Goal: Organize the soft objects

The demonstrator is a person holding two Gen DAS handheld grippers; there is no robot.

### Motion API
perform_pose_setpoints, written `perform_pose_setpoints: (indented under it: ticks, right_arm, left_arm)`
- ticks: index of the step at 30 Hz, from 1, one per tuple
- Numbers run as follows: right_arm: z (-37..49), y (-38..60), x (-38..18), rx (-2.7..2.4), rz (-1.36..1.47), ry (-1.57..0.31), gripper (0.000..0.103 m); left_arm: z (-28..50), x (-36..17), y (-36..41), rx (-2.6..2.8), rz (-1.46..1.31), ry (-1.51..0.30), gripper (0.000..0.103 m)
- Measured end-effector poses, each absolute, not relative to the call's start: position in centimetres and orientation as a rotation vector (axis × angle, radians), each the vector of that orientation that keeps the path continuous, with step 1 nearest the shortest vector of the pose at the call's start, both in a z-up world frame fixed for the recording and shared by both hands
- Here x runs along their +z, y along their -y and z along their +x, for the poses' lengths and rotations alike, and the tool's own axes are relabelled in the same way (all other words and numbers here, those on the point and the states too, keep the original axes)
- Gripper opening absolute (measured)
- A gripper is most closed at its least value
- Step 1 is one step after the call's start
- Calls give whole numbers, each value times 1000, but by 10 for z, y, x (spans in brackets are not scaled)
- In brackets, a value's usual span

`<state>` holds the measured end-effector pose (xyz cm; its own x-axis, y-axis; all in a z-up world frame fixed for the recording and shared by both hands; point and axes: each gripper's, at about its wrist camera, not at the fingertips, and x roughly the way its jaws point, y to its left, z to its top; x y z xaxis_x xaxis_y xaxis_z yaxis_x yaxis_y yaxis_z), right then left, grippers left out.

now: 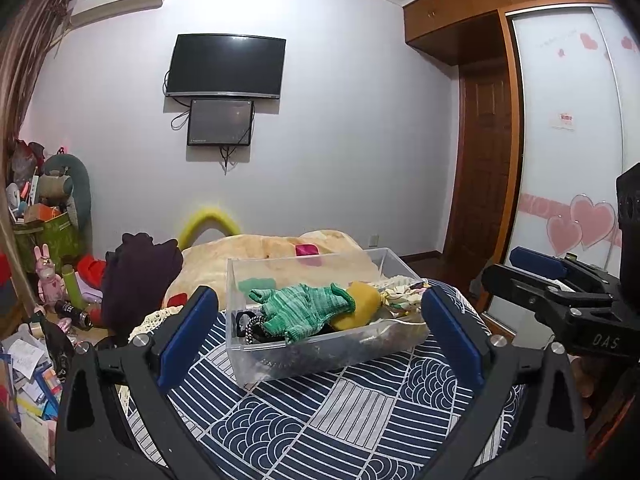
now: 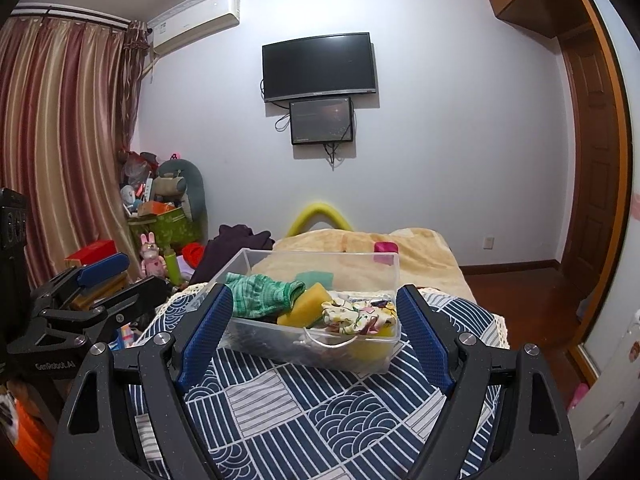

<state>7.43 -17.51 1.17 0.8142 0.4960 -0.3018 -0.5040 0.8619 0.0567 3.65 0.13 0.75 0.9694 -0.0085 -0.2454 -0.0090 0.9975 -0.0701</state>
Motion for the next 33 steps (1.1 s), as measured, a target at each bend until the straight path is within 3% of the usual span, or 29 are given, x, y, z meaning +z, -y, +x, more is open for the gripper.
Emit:
perform_pose_setpoints:
  ticks: [22,28,33]
  right_arm:
    - [72,173,13,528,-37,-311,82]
    - [70,174,13,518,-32,-299,96]
    - [69,174,14,515,-31,-286,98]
  left_arm:
    - [31,11,3,-4,-61,-223,103]
    - [32,11,2,-4,-58,-228,103]
    - [33,9,3,-22,-55,-246,103]
